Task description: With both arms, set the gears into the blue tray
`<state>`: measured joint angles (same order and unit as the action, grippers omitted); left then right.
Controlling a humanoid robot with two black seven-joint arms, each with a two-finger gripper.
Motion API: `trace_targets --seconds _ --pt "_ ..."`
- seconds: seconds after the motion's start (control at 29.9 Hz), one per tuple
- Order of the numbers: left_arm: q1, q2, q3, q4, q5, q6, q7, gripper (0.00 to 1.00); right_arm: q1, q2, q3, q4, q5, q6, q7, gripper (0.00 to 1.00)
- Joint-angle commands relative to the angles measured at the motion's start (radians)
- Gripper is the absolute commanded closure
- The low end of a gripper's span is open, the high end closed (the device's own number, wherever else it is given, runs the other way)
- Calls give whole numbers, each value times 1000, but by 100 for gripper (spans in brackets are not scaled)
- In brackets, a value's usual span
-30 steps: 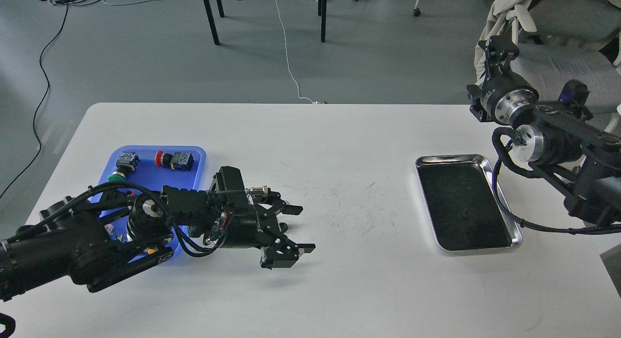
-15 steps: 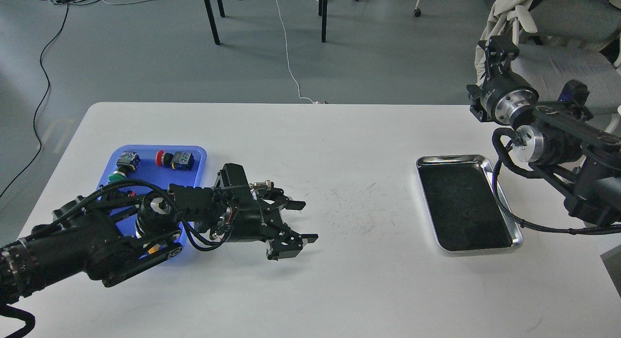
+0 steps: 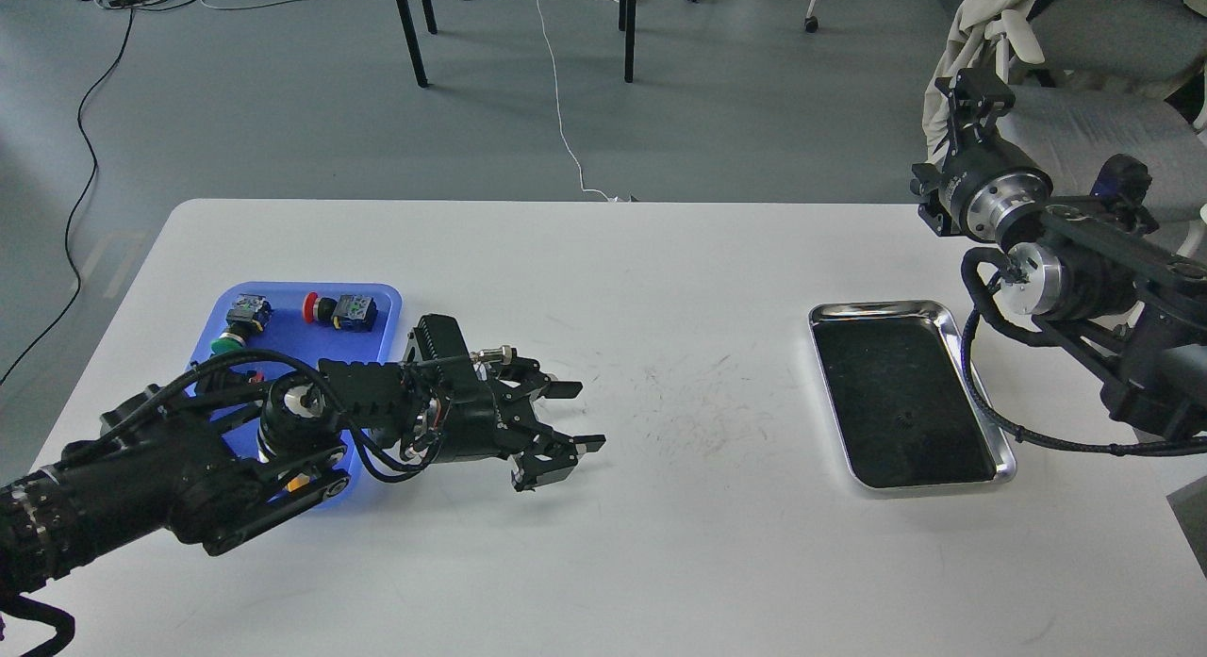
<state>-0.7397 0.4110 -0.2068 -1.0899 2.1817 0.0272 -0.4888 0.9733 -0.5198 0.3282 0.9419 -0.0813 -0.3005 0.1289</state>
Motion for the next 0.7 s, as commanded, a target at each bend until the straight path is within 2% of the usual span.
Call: trace_targets --seconds 0.0,0.3,0.67 --pt "8 0 0 8 0 3 0 32 1 0 -1 0 0 0 0 2" --pt "69 3 -11 8 0 11 0 33 2 0 -3 0 0 0 0 2" --pt "85 6 -20 28 0 45 0 36 5 -2 -6 2 0 0 0 2"
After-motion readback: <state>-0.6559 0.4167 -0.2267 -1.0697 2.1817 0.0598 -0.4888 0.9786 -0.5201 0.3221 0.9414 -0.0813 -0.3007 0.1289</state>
